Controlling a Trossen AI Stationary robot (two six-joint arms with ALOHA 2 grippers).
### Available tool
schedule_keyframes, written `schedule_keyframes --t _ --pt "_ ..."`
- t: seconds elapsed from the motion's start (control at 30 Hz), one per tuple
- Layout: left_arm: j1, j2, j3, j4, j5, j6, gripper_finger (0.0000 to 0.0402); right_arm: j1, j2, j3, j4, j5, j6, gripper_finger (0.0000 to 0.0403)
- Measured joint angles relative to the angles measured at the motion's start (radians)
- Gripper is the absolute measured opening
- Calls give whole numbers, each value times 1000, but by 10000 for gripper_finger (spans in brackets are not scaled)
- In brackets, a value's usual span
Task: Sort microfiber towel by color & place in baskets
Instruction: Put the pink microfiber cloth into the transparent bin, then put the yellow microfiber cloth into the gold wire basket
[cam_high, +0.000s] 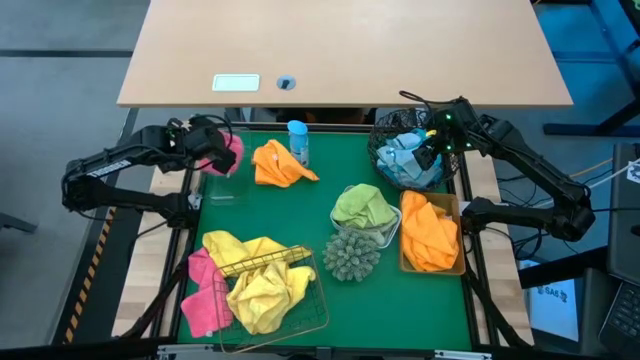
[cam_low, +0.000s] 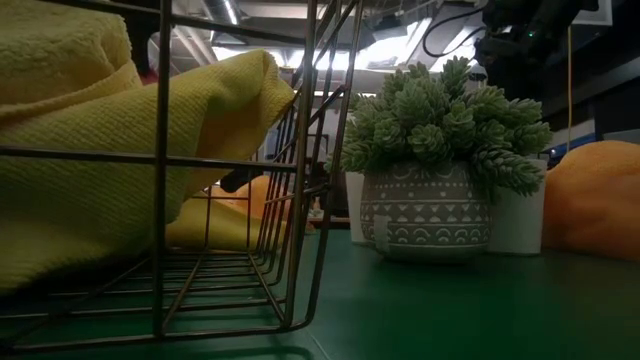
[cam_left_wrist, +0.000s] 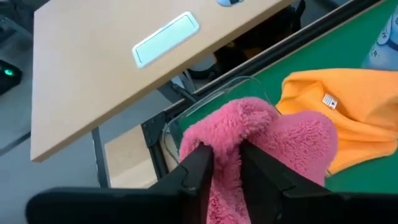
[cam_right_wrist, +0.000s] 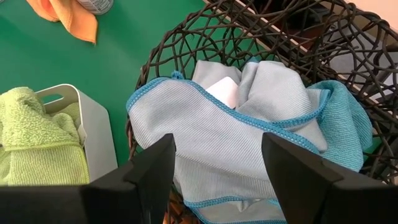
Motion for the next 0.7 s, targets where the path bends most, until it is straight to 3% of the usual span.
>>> schedule_keyframes --t 0.13,0.3,0.4,0.6,0.7 --pt "0 7 0 0 8 0 95 0 0 0 0 0 0 239" --pt "0 12 -1 -1 113 4 122 0 0 0 0 0 0 239" --pt "0 12 -1 -1 279 12 130 0 0 0 -1 0 0 239" --pt "-31 14 -1 -15 759 -52 131 0 0 0 -1 0 0 239" --pt "-92 18 -1 -38 847 -142 131 0 0 0 -1 0 0 239"
